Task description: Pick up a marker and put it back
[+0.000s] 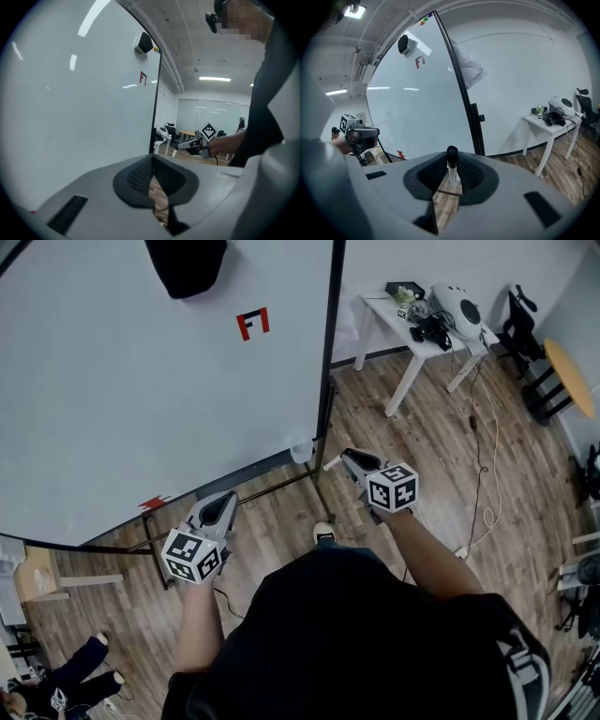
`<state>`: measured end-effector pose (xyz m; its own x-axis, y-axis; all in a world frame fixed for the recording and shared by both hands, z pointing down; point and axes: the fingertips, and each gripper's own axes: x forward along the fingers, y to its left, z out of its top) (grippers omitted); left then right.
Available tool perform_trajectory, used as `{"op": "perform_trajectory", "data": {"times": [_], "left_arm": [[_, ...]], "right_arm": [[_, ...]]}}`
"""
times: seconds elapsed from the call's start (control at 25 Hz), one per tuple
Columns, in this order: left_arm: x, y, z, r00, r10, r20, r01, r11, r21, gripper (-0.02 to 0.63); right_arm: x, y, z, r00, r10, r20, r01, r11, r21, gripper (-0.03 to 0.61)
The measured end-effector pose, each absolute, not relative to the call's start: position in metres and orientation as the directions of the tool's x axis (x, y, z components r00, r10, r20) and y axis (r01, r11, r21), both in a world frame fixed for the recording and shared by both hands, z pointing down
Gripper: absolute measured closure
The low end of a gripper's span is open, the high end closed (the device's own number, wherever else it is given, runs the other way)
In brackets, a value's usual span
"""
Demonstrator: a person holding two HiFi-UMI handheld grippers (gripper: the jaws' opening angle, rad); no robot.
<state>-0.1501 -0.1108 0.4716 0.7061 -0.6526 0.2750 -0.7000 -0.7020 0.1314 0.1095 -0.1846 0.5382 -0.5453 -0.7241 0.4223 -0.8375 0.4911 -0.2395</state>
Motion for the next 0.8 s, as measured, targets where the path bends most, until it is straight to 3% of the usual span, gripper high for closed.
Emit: {"op": "perform_trajectory", "data": {"times": [0.8], "left_arm": [[-0.158, -0.127, 0.475, 0.685, -0.675, 0.276, -0.723, -0.677, 0.139, 0.603]], "right_arm": [[0.098, -0.215, 0.535, -0.567, -0.708, 0.422, -0.823, 0.514, -0.243, 0.517]]}}
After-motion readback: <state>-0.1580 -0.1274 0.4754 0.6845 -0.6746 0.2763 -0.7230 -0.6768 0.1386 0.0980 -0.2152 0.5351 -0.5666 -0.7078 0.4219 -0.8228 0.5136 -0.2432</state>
